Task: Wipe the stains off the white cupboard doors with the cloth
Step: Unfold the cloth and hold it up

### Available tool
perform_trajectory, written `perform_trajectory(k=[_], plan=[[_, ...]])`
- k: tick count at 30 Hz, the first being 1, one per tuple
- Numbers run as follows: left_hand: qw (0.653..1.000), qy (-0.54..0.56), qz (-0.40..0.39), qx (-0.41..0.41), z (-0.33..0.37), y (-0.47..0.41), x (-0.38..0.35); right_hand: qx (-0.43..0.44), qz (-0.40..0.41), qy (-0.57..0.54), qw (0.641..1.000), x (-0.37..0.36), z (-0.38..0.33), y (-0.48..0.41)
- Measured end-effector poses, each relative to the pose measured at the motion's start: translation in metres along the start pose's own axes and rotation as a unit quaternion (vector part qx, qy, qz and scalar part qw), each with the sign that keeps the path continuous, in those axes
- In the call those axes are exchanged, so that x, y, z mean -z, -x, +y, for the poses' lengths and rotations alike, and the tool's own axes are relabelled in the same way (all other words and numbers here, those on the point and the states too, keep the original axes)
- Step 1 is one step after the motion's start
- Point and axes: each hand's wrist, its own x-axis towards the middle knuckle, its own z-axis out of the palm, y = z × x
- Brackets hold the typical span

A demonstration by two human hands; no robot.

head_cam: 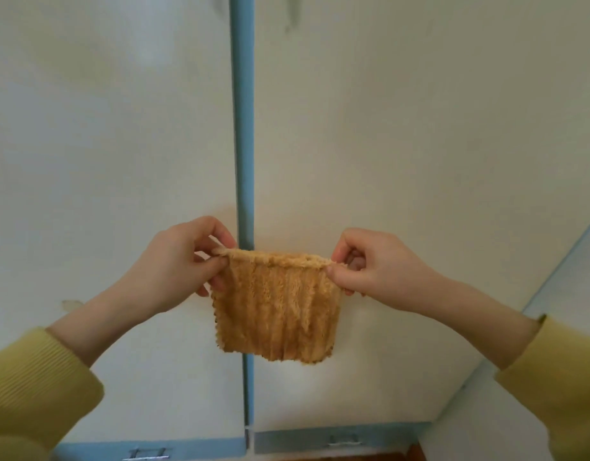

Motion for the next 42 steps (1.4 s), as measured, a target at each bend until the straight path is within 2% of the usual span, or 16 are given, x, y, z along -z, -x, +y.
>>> perform_trajectory(k=[4, 10, 15, 23, 31, 38, 42], plan=[[0.999, 0.026, -0.013, 0.016, 0.039, -0.004, 0.044, -0.014, -0.006, 0.009, 1.0, 0.031, -0.05, -0.009], [0.999, 0.024, -0.006, 0.038, 0.094, 0.003, 0.106, -0.064, 0.006, -0.075, 0.995, 0.061, -0.121, -0.014], [0.997, 0.034, -0.002, 0.064, 0.128, 0.023, 0.17, -0.075, 0.016, -0.087, 0.993, 0.08, -0.193, -0.02], [0.997, 0.018, 0.0, 0.074, 0.162, 0.034, 0.239, -0.066, -0.011, -0.093, 0.993, 0.099, -0.267, -0.027], [0.996, -0.008, 0.011, 0.086, 0.173, 0.039, 0.275, -0.046, -0.075, -0.083, 0.993, 0.106, -0.301, -0.052], [0.991, -0.098, 0.024, 0.087, 0.172, 0.04, 0.295, -0.006, -0.157, -0.082, 0.984, 0.105, -0.311, -0.077], [0.99, -0.078, 0.048, 0.104, 0.172, 0.047, 0.298, 0.001, -0.191, -0.084, 0.978, 0.102, -0.313, -0.084]])
